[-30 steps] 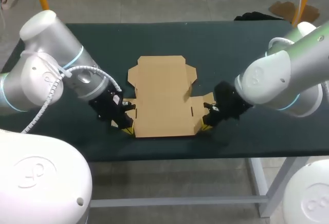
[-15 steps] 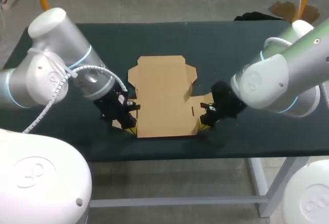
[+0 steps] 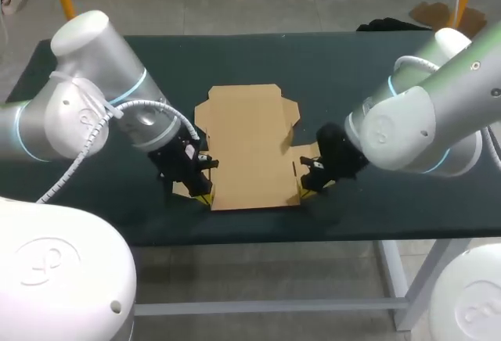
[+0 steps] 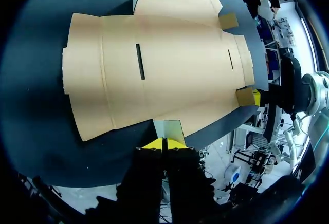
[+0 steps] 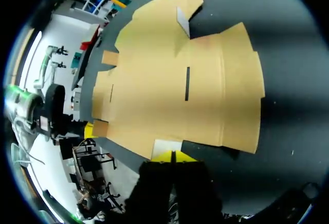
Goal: Assemble the packaging by folding the flat box into shape, placing the metal phone stand inside, and closing the box properly
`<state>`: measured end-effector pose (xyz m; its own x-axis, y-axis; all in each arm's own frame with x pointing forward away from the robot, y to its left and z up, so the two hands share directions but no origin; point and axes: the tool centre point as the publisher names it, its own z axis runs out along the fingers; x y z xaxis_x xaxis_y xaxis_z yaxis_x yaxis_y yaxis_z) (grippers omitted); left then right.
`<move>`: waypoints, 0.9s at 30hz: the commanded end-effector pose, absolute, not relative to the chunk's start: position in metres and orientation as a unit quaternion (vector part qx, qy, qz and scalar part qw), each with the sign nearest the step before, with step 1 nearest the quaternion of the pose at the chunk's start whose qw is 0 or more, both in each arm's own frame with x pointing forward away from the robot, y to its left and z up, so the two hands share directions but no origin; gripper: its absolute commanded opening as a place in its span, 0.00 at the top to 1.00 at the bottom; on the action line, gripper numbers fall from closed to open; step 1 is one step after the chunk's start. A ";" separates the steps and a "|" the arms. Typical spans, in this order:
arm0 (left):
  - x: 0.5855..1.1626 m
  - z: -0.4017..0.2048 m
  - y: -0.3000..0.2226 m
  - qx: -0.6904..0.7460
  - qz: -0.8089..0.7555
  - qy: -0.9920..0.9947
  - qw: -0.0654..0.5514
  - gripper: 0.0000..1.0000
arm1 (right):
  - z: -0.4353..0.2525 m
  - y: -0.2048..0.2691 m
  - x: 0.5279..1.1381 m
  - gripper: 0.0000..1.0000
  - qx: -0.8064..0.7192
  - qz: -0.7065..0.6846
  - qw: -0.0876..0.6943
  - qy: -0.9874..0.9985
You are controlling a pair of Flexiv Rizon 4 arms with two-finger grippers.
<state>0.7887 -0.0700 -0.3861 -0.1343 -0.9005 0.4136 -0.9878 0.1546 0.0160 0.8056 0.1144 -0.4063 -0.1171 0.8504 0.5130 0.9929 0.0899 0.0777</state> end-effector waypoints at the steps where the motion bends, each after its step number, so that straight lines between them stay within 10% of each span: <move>1: 0.791 -0.387 -0.076 0.637 0.124 -0.743 0.163 1.00 | -0.407 0.117 0.807 1.00 -0.642 -0.204 0.170 -0.719; 27: 0.791 -0.401 -0.086 0.631 0.119 -0.747 0.173 1.00 | -0.410 0.128 0.802 1.00 -0.636 -0.189 0.150 -0.733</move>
